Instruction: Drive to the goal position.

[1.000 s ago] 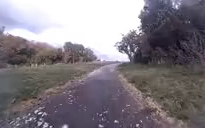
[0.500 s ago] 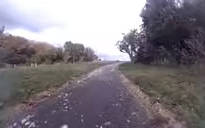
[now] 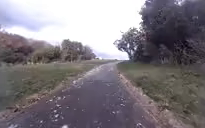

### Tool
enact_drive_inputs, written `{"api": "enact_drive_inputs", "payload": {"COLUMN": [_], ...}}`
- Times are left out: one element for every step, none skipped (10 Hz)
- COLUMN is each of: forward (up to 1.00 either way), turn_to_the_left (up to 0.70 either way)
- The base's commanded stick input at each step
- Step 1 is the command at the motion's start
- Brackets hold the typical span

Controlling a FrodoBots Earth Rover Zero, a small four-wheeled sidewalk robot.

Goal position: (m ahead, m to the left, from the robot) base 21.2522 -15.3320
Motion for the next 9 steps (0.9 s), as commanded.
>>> {"api": "enact_drive_inputs", "payload": {"forward": [0.60,0.60,0.60,0.60,0.60,0.60,0.60,0.60,0.60], "turn_to_the_left": [0.00,0.00,0.00,0.00,0.00,0.00,0.00,0.00,0.00]}}
